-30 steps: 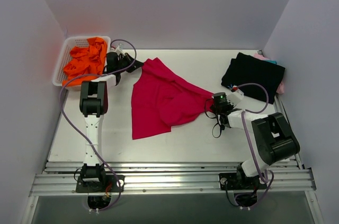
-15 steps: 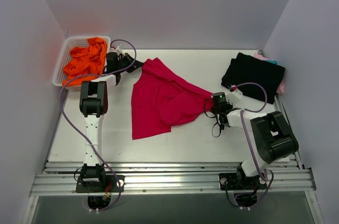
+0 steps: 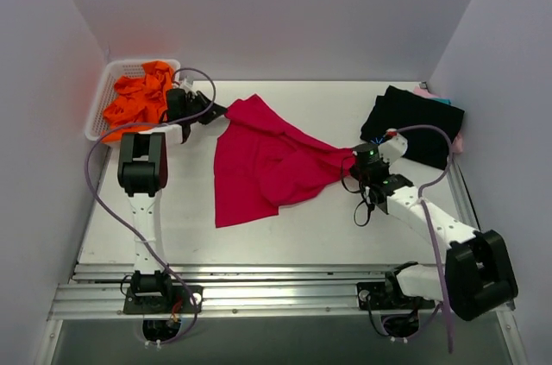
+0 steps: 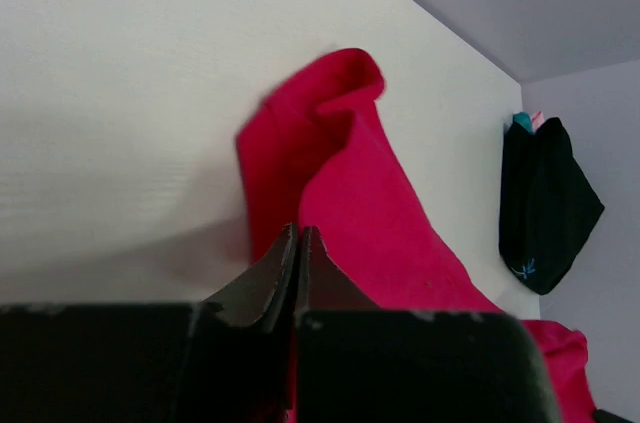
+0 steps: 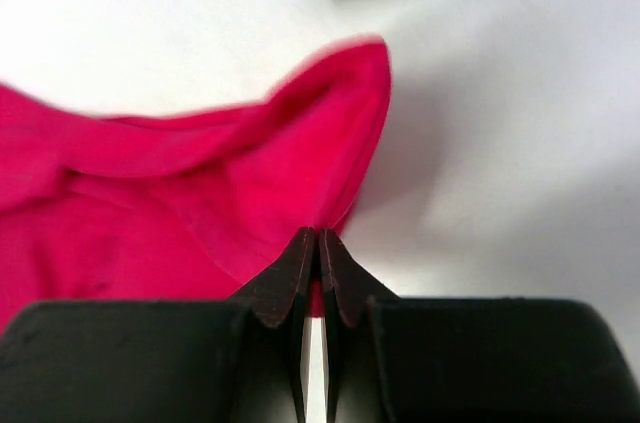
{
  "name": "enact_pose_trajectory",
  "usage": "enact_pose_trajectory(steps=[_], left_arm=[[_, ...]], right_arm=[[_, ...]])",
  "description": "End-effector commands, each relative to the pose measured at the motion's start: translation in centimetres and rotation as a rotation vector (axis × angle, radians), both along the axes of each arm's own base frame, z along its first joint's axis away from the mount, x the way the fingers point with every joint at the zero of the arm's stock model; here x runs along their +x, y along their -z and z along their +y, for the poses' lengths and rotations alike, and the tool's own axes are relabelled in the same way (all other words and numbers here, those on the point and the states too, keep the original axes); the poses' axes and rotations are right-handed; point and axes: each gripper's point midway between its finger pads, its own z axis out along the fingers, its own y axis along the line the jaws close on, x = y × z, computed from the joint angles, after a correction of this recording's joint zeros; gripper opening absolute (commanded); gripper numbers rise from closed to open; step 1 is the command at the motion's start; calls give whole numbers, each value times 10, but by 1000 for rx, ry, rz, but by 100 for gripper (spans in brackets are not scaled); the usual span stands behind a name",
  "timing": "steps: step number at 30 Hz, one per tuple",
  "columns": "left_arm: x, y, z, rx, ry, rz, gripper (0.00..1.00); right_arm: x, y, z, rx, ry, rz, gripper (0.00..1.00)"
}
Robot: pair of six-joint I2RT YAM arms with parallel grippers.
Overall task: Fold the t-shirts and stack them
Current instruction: Flatten out the tshirt
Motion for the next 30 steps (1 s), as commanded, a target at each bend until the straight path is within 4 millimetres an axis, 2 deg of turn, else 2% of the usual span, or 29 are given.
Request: enact_pose_trajectory(steps=[1, 2, 3, 4, 5, 7, 8, 10, 11, 13, 14, 15, 16, 17, 18, 19, 20, 21, 23, 24, 25, 26, 28, 30], left_arm=[[-9, -125, 14, 45, -52, -224, 2], [-16, -132, 15, 68, -54, -238, 2], [-28, -162, 17, 78, -65, -276, 2], [-35, -171, 21, 94, -88, -284, 2], [-55, -190, 23, 112, -92, -308, 2], [-75, -208, 26, 131, -117, -330, 2], [-99, -228, 27, 147, -119, -355, 2], [-127, -251, 20, 175, -119, -391, 2], [-153, -282, 25, 214, -151, -438, 2], [-185, -307, 18, 265, -155, -496, 2], [-217, -335, 23, 280, -190, -535, 2], [-234, -359, 24, 286, -206, -584, 2], [-254, -371, 18, 302, -188, -607, 2], [-286, -395, 25, 300, -207, -648, 2], [-306, -420, 28, 287, -220, -702, 2], [-325, -435, 28, 275, -217, -737, 2], [-353, -451, 35, 262, -229, -773, 2], [-368, -464, 40, 250, -242, -801, 2], [-414, -497, 51, 201, -256, -892, 2], [-428, -506, 53, 187, -250, -924, 2], [-448, -523, 58, 163, -258, -974, 2], [-464, -529, 62, 155, -258, -995, 2], [-489, -549, 70, 144, -278, -1049, 2], [-494, -554, 77, 153, -311, -1055, 2]], right_arm=[[1, -76, -7, -21, 16, -122, 0], [0, -90, -5, -15, 7, -148, 0], [-5, -107, -5, -14, -4, -175, 0], [-4, -127, -4, -2, -8, -212, 0], [-7, -141, -1, 8, -24, -237, 0], [-15, -179, 2, 22, -63, -315, 0], [-19, -193, 6, 35, -90, -343, 0], [-31, -222, 9, 33, -151, -401, 0], [-37, -249, 9, 45, -170, -453, 0], [-54, -277, 11, 44, -239, -503, 0], [-64, -303, 10, 55, -259, -554, 0], [-77, -322, 10, 71, -294, -602, 0], [-86, -338, 11, 77, -325, -638, 0], [-101, -369, 7, 73, -354, -711, 0], [-115, -385, 3, 78, -367, -753, 0], [-126, -399, 2, 83, -395, -792, 0], [-137, -413, -1, 74, -408, -833, 0], [-156, -437, -10, 85, -403, -903, 0], [-176, -460, -16, 75, -427, -975, 0], [-191, -477, -21, 80, -431, -1030, 0], [-198, -484, -23, 81, -440, -1057, 0], [-204, -492, -22, 79, -456, -1083, 0], [-210, -505, -27, 68, -447, -1118, 0], [-198, -508, -29, 59, -408, -1097, 0]])
